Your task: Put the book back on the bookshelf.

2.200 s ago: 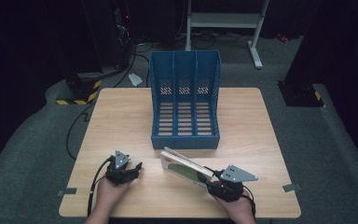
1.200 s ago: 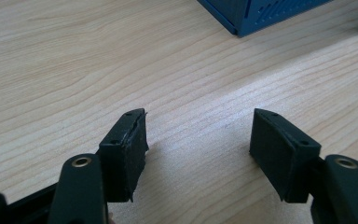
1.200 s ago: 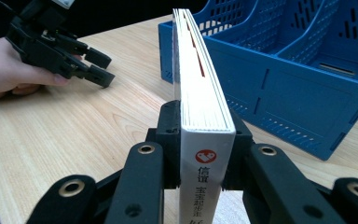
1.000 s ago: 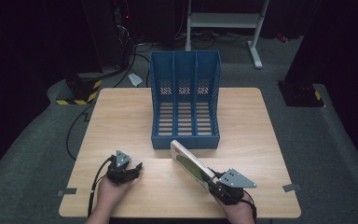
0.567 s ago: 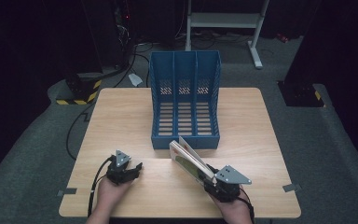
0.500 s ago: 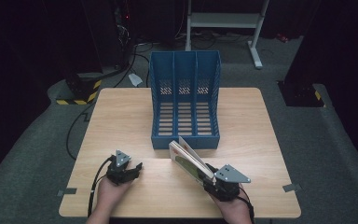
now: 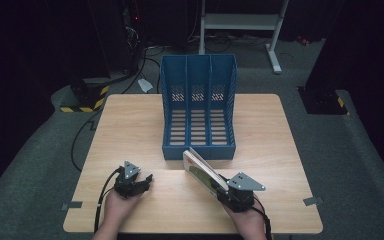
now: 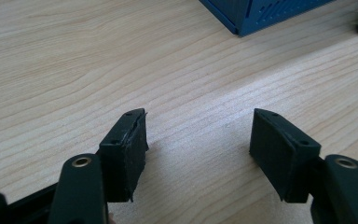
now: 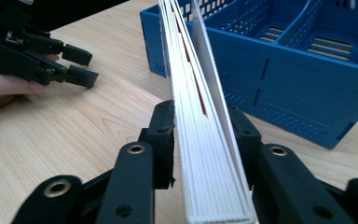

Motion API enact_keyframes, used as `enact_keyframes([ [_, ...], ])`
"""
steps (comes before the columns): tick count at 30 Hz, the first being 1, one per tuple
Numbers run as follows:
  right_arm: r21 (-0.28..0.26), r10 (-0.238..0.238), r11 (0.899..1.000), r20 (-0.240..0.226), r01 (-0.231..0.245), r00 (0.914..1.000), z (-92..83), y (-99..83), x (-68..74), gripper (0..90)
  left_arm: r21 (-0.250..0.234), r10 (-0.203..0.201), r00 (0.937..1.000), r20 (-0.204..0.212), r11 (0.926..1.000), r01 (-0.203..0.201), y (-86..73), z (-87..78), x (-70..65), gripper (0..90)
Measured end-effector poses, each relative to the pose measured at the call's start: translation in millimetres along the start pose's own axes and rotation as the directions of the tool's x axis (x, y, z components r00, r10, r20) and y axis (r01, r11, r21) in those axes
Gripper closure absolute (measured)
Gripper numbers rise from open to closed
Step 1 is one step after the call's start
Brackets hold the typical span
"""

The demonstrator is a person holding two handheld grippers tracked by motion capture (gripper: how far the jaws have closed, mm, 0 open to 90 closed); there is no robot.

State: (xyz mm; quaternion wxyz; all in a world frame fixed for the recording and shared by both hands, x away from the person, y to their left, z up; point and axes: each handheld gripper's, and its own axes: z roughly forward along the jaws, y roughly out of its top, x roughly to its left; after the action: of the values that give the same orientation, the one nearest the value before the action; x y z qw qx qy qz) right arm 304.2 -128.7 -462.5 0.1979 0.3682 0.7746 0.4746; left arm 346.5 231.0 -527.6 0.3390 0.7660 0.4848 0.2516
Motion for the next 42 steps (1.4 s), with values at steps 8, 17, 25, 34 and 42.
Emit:
enact_keyframes([
  [8, 0.001, -0.018, 1.0, 0.015, 0.018, 0.9997, 0.2, 0.2, -1.7, 74.5, 0.0, 0.001, 1.0, 0.002, 1.0, -0.001, 0.0, 0.0, 0.1, 37.0],
  [17, -0.005, -0.029, 1.0, 0.012, 0.029, 0.9995, 0.1, -0.1, -3.4, 75.1, 0.002, -0.005, 1.0, 0.008, 1.0, 0.005, 0.1, 0.2, 0.9, 36.7],
  [25, 0.007, -0.015, 1.0, 0.01, 0.014, 0.9998, 0.1, 1.3, -5.4, 75.1, 0.002, -0.006, 1.0, 0.008, 1.0, 0.006, 0.1, 0.4, 1.2, 36.7],
  [34, -0.003, -0.006, 1.0, -0.002, 0.006, 1.0, 0.2, 0.4, -7.6, 75.2, 0.002, -0.007, 0.9999, 0.009, 1.0, 0.007, 0.2, 0.5, 1.5, 36.7],
  [42, -0.022, -0.028, 0.999, 0.013, 0.028, 0.9995, -2.2, 4.8, -5.8, 75.6, 0.002, -0.006, 0.9999, 0.008, 1.0, 0.006, 0.1, 0.4, 1.2, 36.7],
])
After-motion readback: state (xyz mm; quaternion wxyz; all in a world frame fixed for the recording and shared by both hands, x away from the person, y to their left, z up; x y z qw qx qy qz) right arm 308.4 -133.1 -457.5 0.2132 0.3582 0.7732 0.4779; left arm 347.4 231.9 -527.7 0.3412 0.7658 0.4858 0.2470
